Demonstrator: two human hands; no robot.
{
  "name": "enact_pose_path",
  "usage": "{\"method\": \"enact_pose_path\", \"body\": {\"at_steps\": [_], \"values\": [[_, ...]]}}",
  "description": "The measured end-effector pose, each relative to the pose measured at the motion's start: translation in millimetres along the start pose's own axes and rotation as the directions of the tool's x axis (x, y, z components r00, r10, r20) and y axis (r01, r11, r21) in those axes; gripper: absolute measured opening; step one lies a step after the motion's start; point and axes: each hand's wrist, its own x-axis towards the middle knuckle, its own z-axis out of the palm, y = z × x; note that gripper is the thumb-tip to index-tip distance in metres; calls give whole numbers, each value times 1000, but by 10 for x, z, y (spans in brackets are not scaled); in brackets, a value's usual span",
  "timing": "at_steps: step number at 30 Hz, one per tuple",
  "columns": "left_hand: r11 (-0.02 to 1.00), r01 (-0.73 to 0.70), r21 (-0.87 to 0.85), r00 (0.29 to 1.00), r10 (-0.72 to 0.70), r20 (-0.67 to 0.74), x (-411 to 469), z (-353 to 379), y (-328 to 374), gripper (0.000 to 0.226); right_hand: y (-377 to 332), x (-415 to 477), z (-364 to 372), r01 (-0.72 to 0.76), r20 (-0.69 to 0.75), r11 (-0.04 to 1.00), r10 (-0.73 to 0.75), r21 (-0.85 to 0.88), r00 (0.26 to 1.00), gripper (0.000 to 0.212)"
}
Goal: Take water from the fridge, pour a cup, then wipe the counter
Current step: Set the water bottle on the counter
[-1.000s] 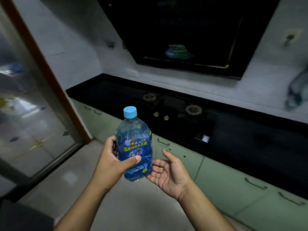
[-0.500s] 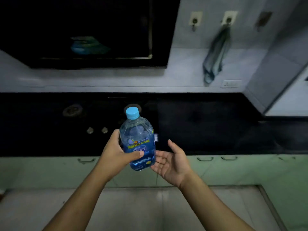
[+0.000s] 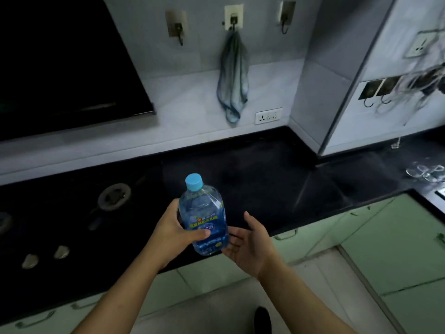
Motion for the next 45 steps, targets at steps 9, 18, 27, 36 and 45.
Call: {"method": "enact_pose_path", "body": {"at_steps": [9, 18, 27, 36, 45], "values": [[997, 82, -9, 996, -83, -17, 992, 876, -25, 73, -1003, 670, -586, -71, -14, 997, 71, -2, 997, 81], [988, 148, 50, 989, -149, 9, 1818, 1147, -379, 78, -1211, 1431, -678, -66, -134, 998, 65, -5, 989, 79], [981, 110, 161, 992, -118, 42, 2519, 1326, -547, 75, -1506, 1938, -522, -8, -298, 996, -21, -94, 954, 83], [979, 132, 158, 990, -139, 32, 2935, 1589, -591, 80, -1799, 2328, -419, 35, -343, 996, -63, -86, 937, 47], [974, 165, 156, 985, -170, 15, 2925, 1637, -582, 83, -1919, 2436, -492, -10, -326, 996, -21, -93, 945, 35]]}}
